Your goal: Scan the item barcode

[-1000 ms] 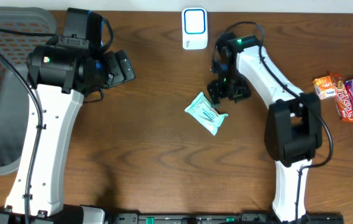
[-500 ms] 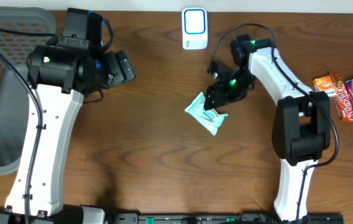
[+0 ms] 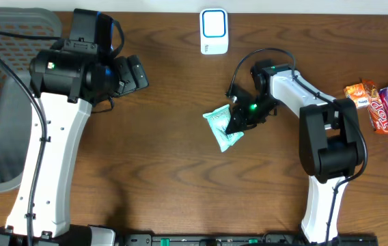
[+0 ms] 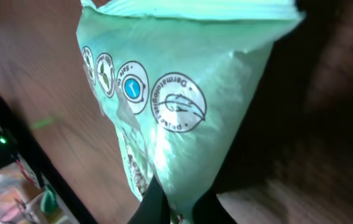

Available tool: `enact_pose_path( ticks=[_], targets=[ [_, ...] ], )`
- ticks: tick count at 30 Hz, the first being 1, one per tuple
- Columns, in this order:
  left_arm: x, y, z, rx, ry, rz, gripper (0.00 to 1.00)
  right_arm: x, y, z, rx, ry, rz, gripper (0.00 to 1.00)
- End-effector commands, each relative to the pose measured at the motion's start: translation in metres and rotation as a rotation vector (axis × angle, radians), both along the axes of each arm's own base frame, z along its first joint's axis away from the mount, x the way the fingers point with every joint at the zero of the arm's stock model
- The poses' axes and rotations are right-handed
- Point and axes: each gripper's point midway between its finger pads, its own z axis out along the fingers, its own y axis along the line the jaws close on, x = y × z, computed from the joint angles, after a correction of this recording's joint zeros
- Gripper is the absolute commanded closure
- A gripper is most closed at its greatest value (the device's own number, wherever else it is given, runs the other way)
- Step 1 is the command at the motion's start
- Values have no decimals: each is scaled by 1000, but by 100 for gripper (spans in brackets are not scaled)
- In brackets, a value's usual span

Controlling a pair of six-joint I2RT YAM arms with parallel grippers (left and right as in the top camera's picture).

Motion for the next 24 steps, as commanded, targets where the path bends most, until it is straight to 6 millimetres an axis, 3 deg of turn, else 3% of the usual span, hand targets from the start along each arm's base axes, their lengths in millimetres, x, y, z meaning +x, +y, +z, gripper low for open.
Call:
enact_pose_path(
  ticks=[1,4,6,9,12,18,21,24],
  targets=[
    [2,4,-2,18,3,5,2,-7,9,-9,-7,69,-63,99],
    [2,4,-2,18,3,5,2,8,32,6,128,78,-139,99],
    [2,4,-2,18,3,5,2,25,49,26,261,69,-181,99],
    [2,4,-2,18,3,5,2,64,67,67,455,12,-230,99],
    [2,4,-2,18,3,5,2,114,72,99,518,-82,-324,99],
    [2,4,-2,18,3,5,2,222,56,148,528,-416,-652,99],
    [2,4,-2,18,3,5,2,253,38,158,500,-510,-829,99],
    [2,4,-2,18,3,5,2,270,21,154,441,-549,-973,99]
  ],
)
